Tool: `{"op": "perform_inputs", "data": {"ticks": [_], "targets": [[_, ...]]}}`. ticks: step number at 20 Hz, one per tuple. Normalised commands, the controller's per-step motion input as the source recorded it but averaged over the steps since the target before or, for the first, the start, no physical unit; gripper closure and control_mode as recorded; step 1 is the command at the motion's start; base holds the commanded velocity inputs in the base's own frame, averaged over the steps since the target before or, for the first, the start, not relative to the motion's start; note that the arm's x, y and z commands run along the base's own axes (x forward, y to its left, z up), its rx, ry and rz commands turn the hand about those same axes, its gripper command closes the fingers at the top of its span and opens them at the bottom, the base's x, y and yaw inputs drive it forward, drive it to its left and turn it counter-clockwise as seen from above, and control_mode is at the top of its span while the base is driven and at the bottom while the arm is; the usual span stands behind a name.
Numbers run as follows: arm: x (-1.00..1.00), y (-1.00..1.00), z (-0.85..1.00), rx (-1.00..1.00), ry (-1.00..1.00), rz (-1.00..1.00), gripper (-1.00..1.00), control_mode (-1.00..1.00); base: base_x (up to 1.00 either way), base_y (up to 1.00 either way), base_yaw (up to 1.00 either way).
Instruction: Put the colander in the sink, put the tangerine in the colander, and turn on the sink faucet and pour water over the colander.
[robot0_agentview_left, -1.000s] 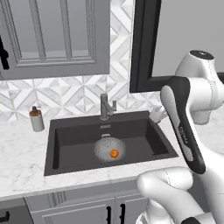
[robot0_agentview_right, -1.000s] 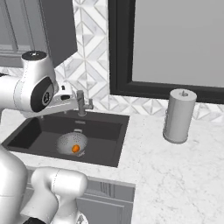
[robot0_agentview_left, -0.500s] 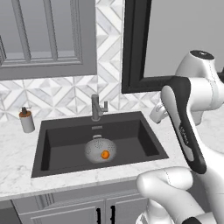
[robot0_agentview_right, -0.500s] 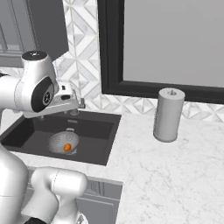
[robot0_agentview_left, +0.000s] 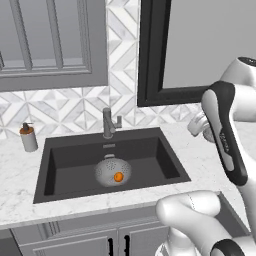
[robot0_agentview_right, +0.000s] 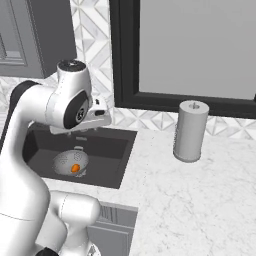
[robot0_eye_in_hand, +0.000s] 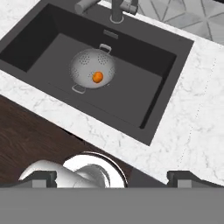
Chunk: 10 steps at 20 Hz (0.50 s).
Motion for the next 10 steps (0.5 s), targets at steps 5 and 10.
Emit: {"op": "perform_inputs", "data": {"ticks": [5, 10], "targets": [[0.4, 0.23, -0.05, 0.15, -0.03, 0.0, -1.0, -1.0, 0.0, 0.0, 0.0], [0.43, 0.69, -0.09, 0.05, -0.05, -0.06, -1.0, -1.0, 0.0, 0.0, 0.0]]}}
